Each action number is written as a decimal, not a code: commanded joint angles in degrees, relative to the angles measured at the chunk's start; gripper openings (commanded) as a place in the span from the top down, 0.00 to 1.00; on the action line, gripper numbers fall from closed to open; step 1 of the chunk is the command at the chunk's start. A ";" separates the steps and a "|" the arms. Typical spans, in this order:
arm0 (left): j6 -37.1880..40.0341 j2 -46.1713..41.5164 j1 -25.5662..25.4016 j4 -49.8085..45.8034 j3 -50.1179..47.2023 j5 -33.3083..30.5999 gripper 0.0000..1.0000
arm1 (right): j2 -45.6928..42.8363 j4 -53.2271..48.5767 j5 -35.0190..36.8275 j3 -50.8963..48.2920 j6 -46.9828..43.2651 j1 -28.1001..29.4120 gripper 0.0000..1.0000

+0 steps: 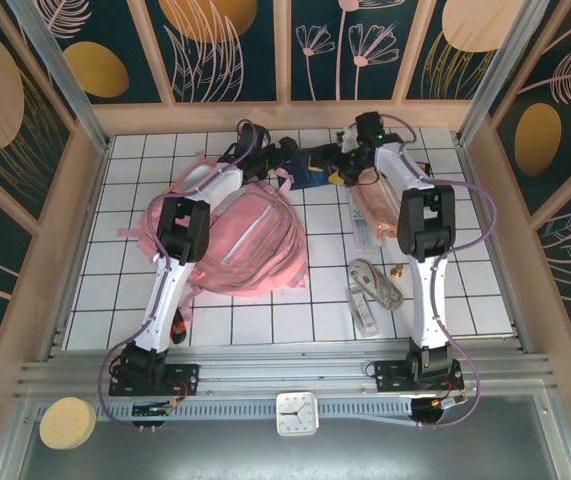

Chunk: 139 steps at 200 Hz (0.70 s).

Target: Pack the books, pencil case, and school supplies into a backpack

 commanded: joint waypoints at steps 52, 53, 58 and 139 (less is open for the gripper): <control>1.68 0.06 -0.40 -7.22 -2.07 2.65 0.01 | 13.57 -3.24 5.45 16.79 -4.54 -4.98 0.15; 1.72 0.06 -0.40 -7.16 -2.05 2.66 0.01 | 13.71 -3.10 5.44 16.91 -4.54 -4.92 0.15; 1.72 0.07 -0.39 -6.83 -1.95 2.86 0.01 | 14.50 -2.61 5.56 17.17 -4.56 -4.81 0.15; 2.46 3.65 -0.39 -5.08 3.90 7.55 0.01 | 21.04 -2.67 3.80 22.75 -8.47 -1.37 0.15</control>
